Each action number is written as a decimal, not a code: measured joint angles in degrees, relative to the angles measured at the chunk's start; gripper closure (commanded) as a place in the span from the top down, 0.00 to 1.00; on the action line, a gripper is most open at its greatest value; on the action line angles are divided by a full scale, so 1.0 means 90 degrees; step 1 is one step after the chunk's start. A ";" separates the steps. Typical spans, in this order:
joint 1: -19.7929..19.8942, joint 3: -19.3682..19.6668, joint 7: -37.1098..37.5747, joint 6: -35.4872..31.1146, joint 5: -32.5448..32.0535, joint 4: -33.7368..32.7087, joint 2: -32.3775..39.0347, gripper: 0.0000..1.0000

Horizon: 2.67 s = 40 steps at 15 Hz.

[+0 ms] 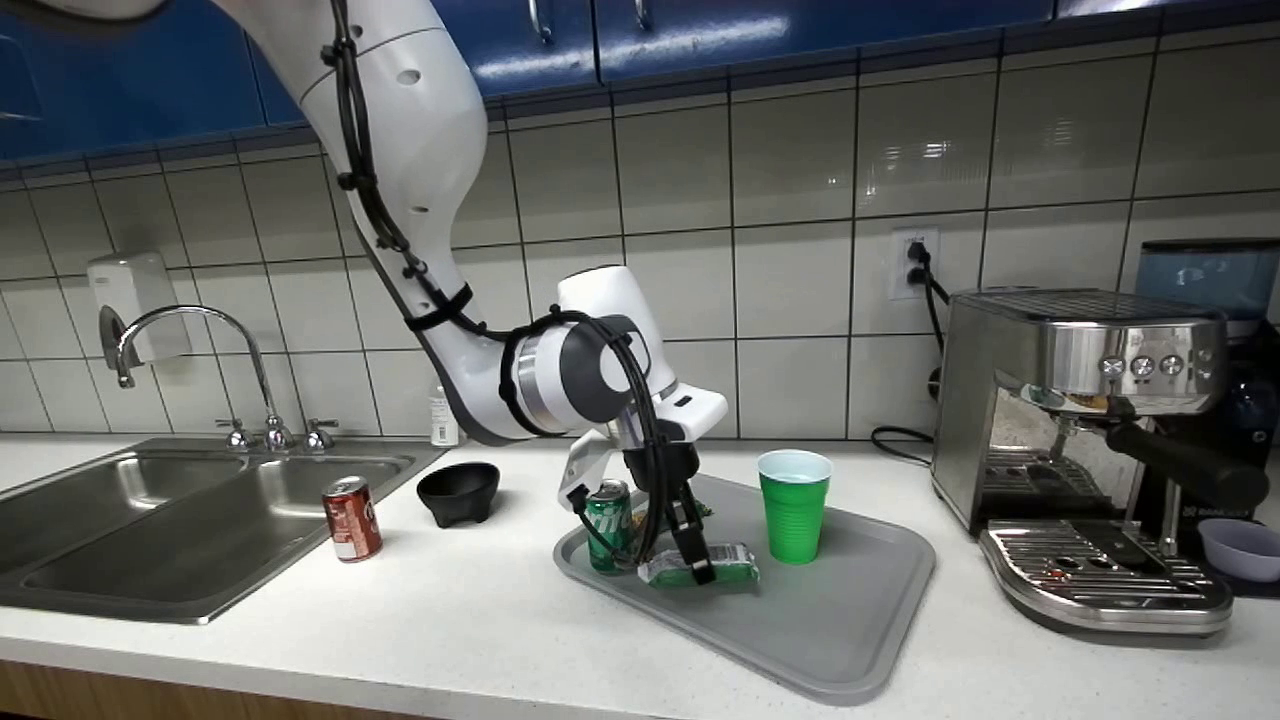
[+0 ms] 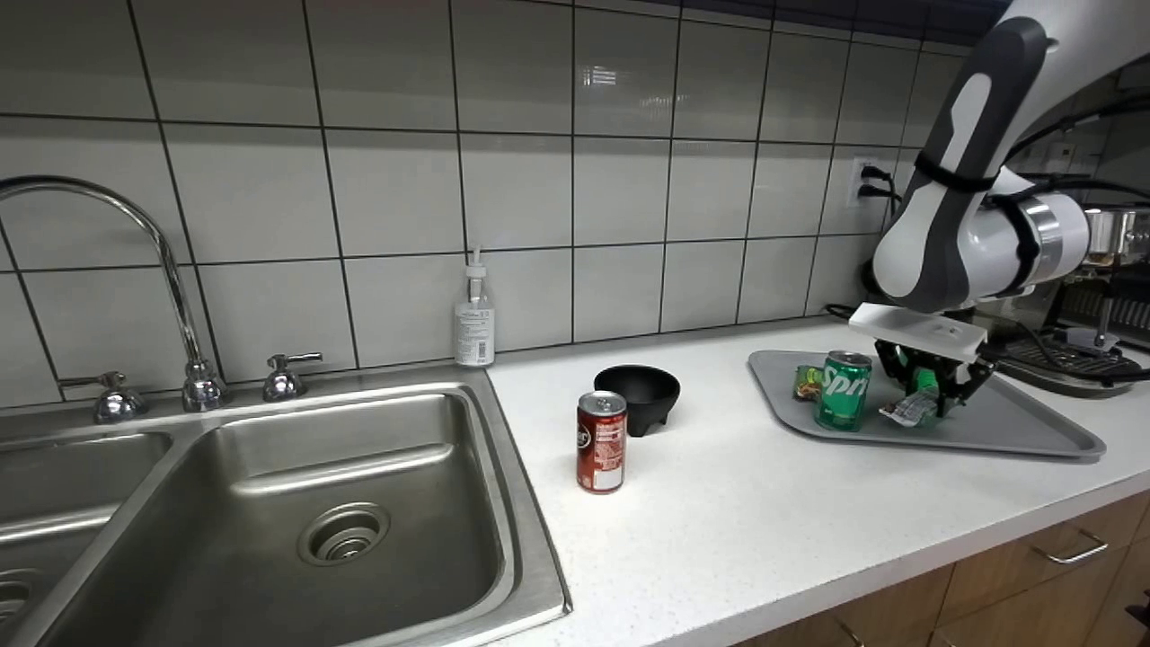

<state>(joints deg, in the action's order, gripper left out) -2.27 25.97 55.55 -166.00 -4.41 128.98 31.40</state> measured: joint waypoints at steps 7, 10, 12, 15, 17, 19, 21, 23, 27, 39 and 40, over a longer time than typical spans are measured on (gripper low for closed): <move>0.0000 0.0000 -0.0089 0.0011 0.0120 -0.0119 0.0143 0.85; -0.0003 0.0001 -0.0092 0.0011 0.0120 -0.0154 0.0143 1.00; -0.0011 0.0002 -0.0095 0.0011 0.0120 -0.0176 0.0143 1.00; -0.0055 0.0015 -0.0096 0.0006 0.0120 -0.0185 0.0126 1.00; -0.0101 0.0027 -0.0096 0.0001 0.0120 -0.0185 0.0088 1.00; -0.0173 0.0059 -0.0096 -0.0002 0.0119 -0.0180 0.0024 1.00; -0.0280 0.0137 -0.0096 -0.0007 0.0118 -0.0168 -0.0051 1.00; -0.0402 0.0226 -0.0096 -0.0013 0.0111 -0.0134 -0.0152 1.00; -0.0690 0.0419 -0.0096 -0.0036 0.0054 0.0000 -0.0405 1.00; -0.1462 0.0647 -0.0096 -0.0084 -0.0887 0.0492 -0.1406 1.00; -0.1480 0.0613 -0.0096 -0.0084 -0.0976 0.0530 -0.1478 1.00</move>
<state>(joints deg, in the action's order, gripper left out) -15.59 31.48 54.69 -166.76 -13.20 133.75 18.09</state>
